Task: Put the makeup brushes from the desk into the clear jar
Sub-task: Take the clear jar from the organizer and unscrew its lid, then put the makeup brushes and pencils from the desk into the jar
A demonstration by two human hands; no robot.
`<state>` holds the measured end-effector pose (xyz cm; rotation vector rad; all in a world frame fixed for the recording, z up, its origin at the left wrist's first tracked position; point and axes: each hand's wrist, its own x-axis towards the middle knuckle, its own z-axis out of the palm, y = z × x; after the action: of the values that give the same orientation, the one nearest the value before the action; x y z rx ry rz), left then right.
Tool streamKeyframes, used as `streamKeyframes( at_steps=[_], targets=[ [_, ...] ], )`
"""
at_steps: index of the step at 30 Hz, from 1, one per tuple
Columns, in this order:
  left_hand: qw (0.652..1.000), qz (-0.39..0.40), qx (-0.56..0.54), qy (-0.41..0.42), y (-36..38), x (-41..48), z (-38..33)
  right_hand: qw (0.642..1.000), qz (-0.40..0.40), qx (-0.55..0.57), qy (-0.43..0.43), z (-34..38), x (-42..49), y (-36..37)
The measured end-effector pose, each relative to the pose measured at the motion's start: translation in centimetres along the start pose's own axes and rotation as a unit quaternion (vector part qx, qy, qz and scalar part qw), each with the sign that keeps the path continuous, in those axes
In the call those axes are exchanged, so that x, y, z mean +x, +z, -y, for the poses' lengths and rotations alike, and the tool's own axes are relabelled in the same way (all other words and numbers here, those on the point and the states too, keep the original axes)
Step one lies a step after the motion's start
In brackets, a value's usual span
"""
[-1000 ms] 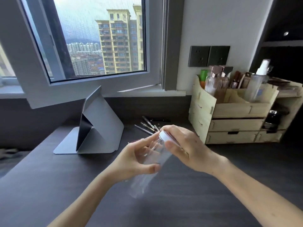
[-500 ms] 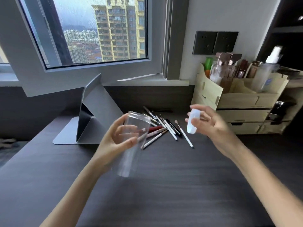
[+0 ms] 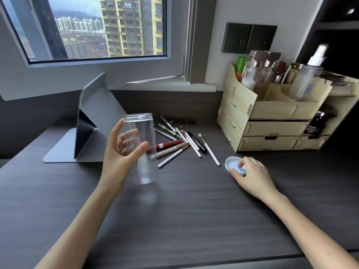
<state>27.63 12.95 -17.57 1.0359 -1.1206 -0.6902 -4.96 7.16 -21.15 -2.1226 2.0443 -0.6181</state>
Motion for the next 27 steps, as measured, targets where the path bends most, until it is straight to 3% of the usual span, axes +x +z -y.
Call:
streamKeyframes(
  at_steps=[6, 10, 14, 18, 22, 25, 27],
  targets=[
    [0.997, 0.0, 0.054, 0.059, 0.2, 0.4, 0.0, 0.991, -0.09, 0.021, -0.093, 5.0, 3.0, -0.5],
    [0.982, -0.003, 0.142, 0.126, -0.5, -0.3, 0.2, 0.999, -0.006, 0.036, -0.008, 9.4, 8.5, -0.4],
    [0.973, -0.008, 0.174, 0.148, -0.7, -0.7, 0.3, 0.99, 0.089, -0.057, 0.091, 11.1, 12.8, 0.7],
    [0.963, -0.01, 0.207, 0.169, -0.4, -0.5, 0.5, 0.984, 0.146, -0.059, 0.078, 10.5, 13.9, 2.7],
    [0.952, -0.014, 0.237, 0.19, -0.6, -0.2, 0.7, 0.991, 0.131, -0.029, 0.029, 9.7, 13.7, 2.5],
    [0.946, -0.013, 0.252, 0.203, -0.7, -0.1, 0.9, 0.989, 0.015, 0.143, -0.019, 10.0, 13.5, -0.7],
    [0.942, -0.013, 0.261, 0.209, -0.6, -0.1, 0.9, 0.93, -0.095, 0.347, -0.072, 11.7, 11.9, -4.4]
  ],
)
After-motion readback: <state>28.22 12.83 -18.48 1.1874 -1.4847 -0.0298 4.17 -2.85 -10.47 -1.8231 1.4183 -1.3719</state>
